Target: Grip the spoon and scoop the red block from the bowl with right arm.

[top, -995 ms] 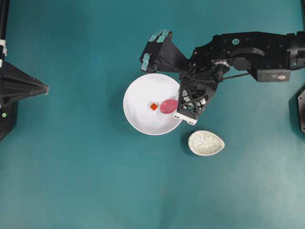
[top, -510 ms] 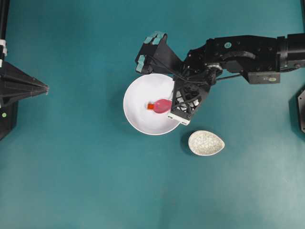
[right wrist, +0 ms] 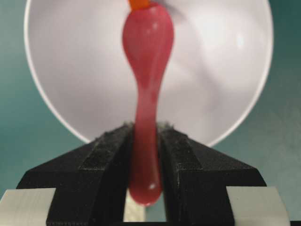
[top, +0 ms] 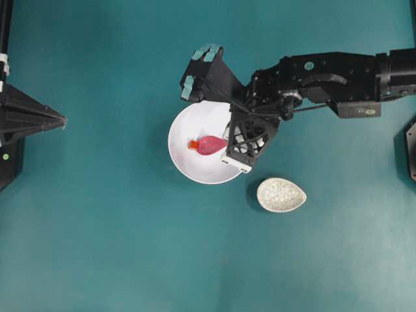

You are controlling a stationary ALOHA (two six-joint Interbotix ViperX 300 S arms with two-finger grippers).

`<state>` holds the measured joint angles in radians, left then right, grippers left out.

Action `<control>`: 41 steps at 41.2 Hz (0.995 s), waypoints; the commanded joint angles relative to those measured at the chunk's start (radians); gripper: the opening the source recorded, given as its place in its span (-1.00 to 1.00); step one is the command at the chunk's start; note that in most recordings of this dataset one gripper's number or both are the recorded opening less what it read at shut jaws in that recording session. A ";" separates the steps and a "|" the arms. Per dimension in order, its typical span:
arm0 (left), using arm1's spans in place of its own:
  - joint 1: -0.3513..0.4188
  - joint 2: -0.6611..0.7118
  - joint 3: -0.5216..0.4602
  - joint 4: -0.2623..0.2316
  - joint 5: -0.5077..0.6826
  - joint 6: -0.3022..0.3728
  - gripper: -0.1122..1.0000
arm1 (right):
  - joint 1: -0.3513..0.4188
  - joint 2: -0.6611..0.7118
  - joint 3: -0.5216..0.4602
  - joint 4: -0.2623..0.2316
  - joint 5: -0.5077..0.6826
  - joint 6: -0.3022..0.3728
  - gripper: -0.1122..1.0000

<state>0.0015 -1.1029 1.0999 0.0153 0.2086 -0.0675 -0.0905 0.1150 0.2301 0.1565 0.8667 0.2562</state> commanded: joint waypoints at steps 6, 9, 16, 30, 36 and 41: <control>0.000 0.003 -0.031 0.003 -0.005 0.003 -0.80 | 0.006 -0.011 -0.026 0.002 -0.044 0.002 -0.36; 0.000 0.005 -0.031 0.003 -0.005 0.002 -0.80 | 0.006 -0.012 -0.025 0.000 -0.061 0.002 -0.36; 0.000 0.005 -0.031 0.003 -0.006 0.002 -0.80 | 0.006 -0.011 -0.018 -0.002 -0.115 0.003 -0.36; 0.000 0.003 -0.031 0.003 -0.008 0.002 -0.80 | 0.011 -0.020 0.012 -0.003 -0.135 0.005 -0.36; 0.000 0.003 -0.032 0.003 -0.009 0.002 -0.80 | 0.020 -0.043 0.057 -0.003 -0.175 0.009 -0.36; 0.000 0.005 -0.031 0.005 -0.009 0.002 -0.80 | 0.029 -0.072 0.106 -0.003 -0.232 0.015 -0.36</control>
<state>0.0000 -1.1029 1.0983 0.0169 0.2071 -0.0660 -0.0706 0.0920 0.3252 0.1549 0.6719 0.2684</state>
